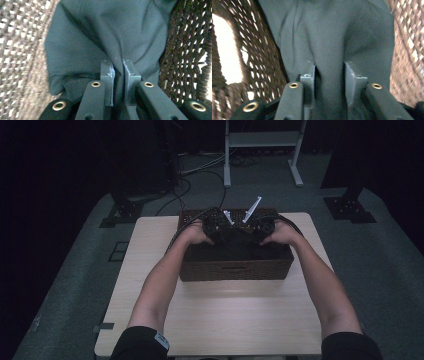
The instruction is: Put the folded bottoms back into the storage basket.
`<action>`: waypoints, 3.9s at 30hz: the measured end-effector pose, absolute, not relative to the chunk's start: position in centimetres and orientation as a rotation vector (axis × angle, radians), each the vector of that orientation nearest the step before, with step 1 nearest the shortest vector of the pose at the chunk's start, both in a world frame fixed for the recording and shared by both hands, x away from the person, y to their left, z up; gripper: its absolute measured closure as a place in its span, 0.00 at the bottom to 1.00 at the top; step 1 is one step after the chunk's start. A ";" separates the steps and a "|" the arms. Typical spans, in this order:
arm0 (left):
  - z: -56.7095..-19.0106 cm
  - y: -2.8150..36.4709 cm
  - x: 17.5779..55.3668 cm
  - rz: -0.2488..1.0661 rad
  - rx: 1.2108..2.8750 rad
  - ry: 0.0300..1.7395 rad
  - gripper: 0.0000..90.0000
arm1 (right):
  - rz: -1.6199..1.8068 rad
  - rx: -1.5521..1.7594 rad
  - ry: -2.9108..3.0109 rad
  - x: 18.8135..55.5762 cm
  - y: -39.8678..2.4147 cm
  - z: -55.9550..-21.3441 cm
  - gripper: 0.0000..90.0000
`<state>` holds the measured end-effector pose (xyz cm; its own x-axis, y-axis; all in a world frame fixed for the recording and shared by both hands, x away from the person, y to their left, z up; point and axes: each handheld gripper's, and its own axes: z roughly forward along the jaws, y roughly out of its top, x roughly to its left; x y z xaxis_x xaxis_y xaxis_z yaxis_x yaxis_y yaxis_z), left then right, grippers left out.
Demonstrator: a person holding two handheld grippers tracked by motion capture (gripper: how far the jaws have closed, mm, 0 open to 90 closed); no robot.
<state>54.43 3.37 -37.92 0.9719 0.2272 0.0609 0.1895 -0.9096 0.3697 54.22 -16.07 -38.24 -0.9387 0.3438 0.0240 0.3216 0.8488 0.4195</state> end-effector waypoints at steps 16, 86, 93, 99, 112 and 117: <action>-40.5 4.6 54.5 0.130 2.778 0.402 0.75 | 0.646 0.613 2.939 54.1 -15.6 -39.3 0.77; -33.9 7.4 48.6 0.197 2.568 0.421 0.34 | 0.910 0.667 2.792 47.8 -21.0 -34.0 0.46; -33.8 7.7 47.8 0.184 2.579 0.424 0.33 | 0.910 0.664 2.785 46.7 -21.5 -33.6 0.45; -33.7 8.1 46.6 0.191 2.560 0.424 0.30 | 0.932 0.641 2.774 45.5 -21.8 -33.1 0.44; -33.6 9.0 44.0 0.227 2.542 0.398 0.27 | 0.942 0.577 2.782 43.1 -21.4 -33.0 0.43; -33.8 9.3 43.0 0.238 2.538 0.390 0.26 | 0.950 0.562 2.783 42.3 -21.2 -33.1 0.43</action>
<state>43.02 9.25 -33.77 0.9420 0.3242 0.0866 0.2258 -0.8034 0.5509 42.31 -21.24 -33.12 -0.9191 0.3937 -0.0179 0.3005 0.7295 0.6144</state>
